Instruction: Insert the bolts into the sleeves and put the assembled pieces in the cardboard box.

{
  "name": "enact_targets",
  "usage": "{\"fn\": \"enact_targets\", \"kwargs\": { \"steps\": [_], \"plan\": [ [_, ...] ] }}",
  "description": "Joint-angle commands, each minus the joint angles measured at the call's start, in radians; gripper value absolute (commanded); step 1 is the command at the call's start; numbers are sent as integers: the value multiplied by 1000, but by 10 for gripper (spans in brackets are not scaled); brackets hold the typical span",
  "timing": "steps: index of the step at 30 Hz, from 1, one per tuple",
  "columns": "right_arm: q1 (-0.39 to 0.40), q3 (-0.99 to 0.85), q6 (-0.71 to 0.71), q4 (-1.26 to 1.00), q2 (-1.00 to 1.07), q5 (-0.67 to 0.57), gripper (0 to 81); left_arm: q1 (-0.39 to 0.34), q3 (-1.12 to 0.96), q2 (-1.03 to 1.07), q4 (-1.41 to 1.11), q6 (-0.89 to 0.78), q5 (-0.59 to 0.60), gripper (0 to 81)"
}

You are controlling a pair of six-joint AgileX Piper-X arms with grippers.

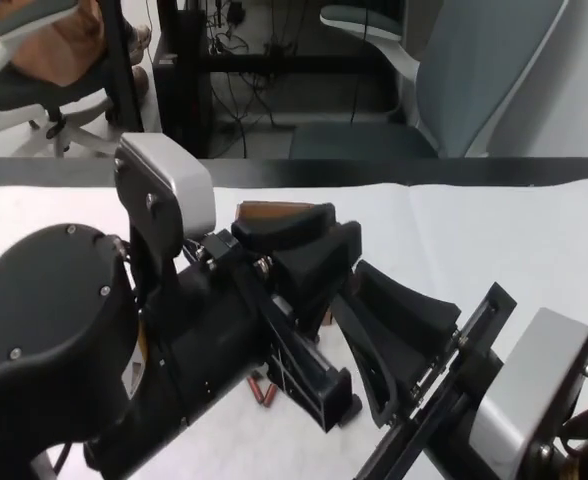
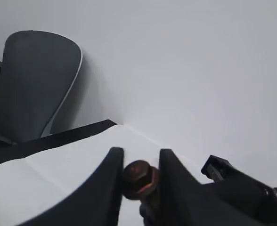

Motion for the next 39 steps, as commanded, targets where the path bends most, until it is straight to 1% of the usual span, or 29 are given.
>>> {"fn": "enact_targets", "kwargs": {
  "steps": [1,4,5,6,9,12,16,18,20,24,27,31,35,37,38,39],
  "plan": [
    [-5,-12,3,-1,-4,14,6,-2,-4,-4,-14,-8,84,193],
    [-5,-12,3,-1,-4,14,6,-2,-4,-4,-7,-8,97,498],
    [-5,-12,3,-1,-4,14,6,-2,-4,-4,-7,-8,97,633],
    [-5,-12,3,-1,-4,14,6,-2,-4,-4,-7,-3,97,700],
    [-12,-16,3,37,-4,31,6,12,-4,-15,-9,62,90,700],
    [-49,-44,3,156,-4,38,6,39,-4,-64,-17,133,69,700],
    [-139,-145,3,402,-2,31,6,93,-4,-214,20,257,-21,700],
    [-191,-214,3,518,10,10,6,116,-4,-297,95,258,-67,700],
    [-252,-280,5,602,44,-44,6,136,-4,-371,209,258,-105,700],
    [-351,-423,5,686,200,-160,6,161,-4,-477,478,252,-126,700],
    [-407,-548,3,704,351,-216,6,161,-4,-499,595,226,-126,700],
    [-462,-724,3,744,566,-277,6,161,-4,-499,639,225,-120,700],
    [-484,-916,3,920,763,-282,6,161,14,-490,635,228,-120,700],
    [-491,-988,-7,988,826,-297,0,161,31,-490,635,228,-120,700],
    [-493,-1024,-7,1006,852,-326,22,161,42,-490,635,223,-120,700],
    [-494,-1044,-7,1024,868,-353,63,161,54,-490,635,223,-120,700]
  ]
}}
